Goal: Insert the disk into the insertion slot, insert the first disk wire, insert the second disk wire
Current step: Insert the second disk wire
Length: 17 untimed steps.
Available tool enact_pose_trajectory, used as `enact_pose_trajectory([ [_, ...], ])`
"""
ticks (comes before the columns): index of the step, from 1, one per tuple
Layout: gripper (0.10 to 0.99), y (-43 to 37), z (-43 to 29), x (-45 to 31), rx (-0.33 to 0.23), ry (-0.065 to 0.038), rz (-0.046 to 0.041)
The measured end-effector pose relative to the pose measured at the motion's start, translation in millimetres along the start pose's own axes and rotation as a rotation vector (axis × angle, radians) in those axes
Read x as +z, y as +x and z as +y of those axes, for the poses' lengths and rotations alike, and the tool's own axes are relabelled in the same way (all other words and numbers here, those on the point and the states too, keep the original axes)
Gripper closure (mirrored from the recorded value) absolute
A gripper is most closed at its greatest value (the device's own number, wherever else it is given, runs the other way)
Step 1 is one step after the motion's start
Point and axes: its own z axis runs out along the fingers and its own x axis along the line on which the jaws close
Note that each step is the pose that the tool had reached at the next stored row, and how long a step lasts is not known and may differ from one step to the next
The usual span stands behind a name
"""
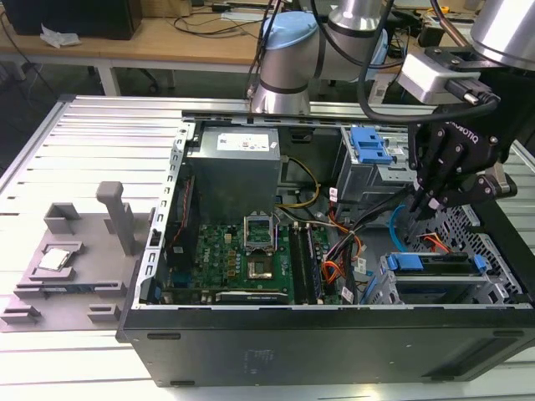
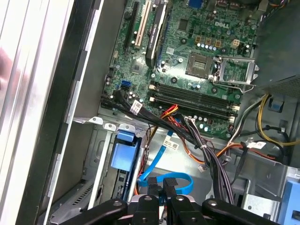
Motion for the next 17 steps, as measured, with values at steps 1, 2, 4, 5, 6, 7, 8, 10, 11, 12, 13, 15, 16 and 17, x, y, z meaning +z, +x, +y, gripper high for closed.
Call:
enact_pose_trajectory([
  [1,0.922,0.0,0.0,0.0,0.000,0.000,0.0006],
  [2,0.922,0.1,0.0,0.0,0.000,0.000,0.0006],
  [4,0.922,4.8,1.2,0.3,0.000,0.000,0.0005],
  [5,0.922,6.2,1.4,0.3,0.000,0.000,0.0006],
  [6,0.922,9.3,2.1,0.8,0.000,0.000,0.0005],
  [7,0.922,10.2,2.3,0.9,0.000,0.000,0.0005],
  [8,0.922,11.2,2.5,1.2,0.000,0.000,0.0005],
  [10,0.922,12.0,2.7,1.5,0.000,0.000,0.0006],
  [11,0.922,12.5,2.7,1.7,0.000,0.000,0.0005],
  [12,0.922,12.9,2.8,1.8,0.000,0.000,0.0006],
  [13,0.922,14.5,3.2,2.4,0.001,0.000,0.0005],
  [15,0.922,15.3,3.3,3.1,0.004,0.000,0.0002],
  [16,0.922,15.5,3.3,3.6,0.011,0.000,-0.0002],
  [17,0.922,15.6,3.3,3.9,0.020,-0.001,-0.0006],
])
